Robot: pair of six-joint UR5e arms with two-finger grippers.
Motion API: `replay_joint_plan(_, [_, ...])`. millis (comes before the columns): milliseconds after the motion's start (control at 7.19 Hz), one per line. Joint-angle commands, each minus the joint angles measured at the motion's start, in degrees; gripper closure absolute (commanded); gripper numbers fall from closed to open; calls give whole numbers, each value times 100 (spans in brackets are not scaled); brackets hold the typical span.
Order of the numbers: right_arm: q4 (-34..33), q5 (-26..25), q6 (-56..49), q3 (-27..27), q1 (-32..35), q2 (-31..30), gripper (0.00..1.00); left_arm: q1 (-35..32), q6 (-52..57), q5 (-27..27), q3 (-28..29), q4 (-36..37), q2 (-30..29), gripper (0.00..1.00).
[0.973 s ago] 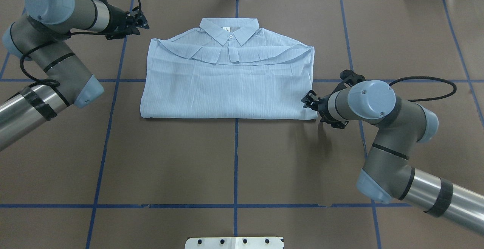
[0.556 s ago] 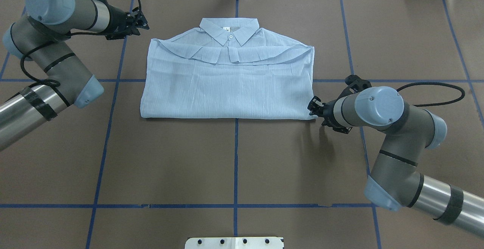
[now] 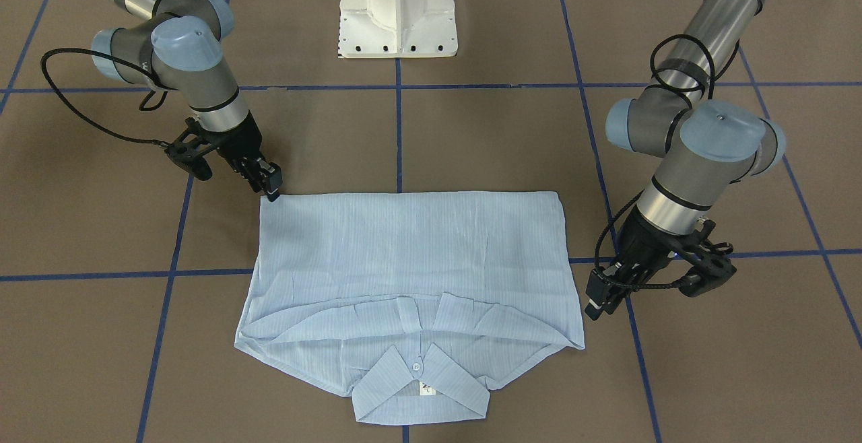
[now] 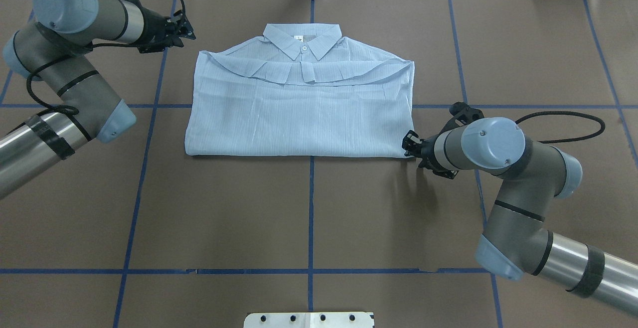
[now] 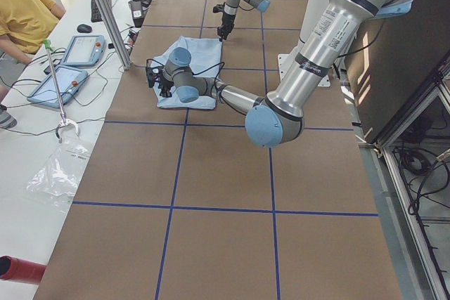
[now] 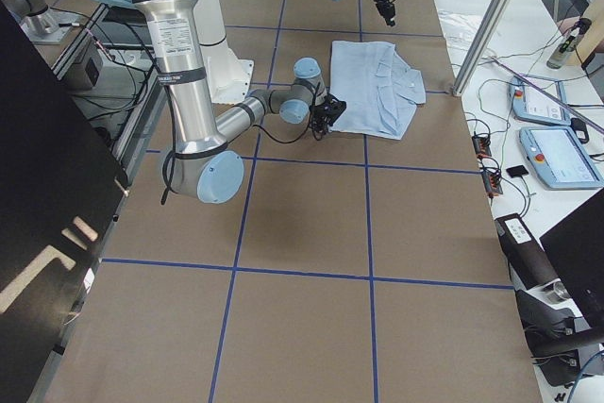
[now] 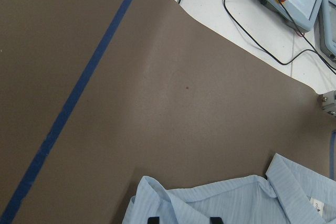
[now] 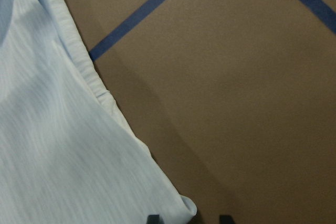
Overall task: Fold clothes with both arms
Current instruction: 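Grasp the side edge with the right gripper and drag it toward the robot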
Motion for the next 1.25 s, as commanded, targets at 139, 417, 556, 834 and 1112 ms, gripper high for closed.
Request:
replay_joint_plan(139, [-6,-7,4,-15,-2,76,100,0,9,120,9,0,26,57])
replay_joint_plan(417, [-15,-7,-5,-15,7,85,100,0,9,120,9,0,43,58])
replay_joint_plan(556, [-15,2,-31,11,16,76,100,0,9,120,9,0,43,58])
replay_joint_plan(834, [-41,20,-14,273,42,-2,100,0,9,129,9,0,43,58])
replay_joint_plan(1112, [-521,116,4,1315,-184,-623,100,0,0,111,-17,9,52,58])
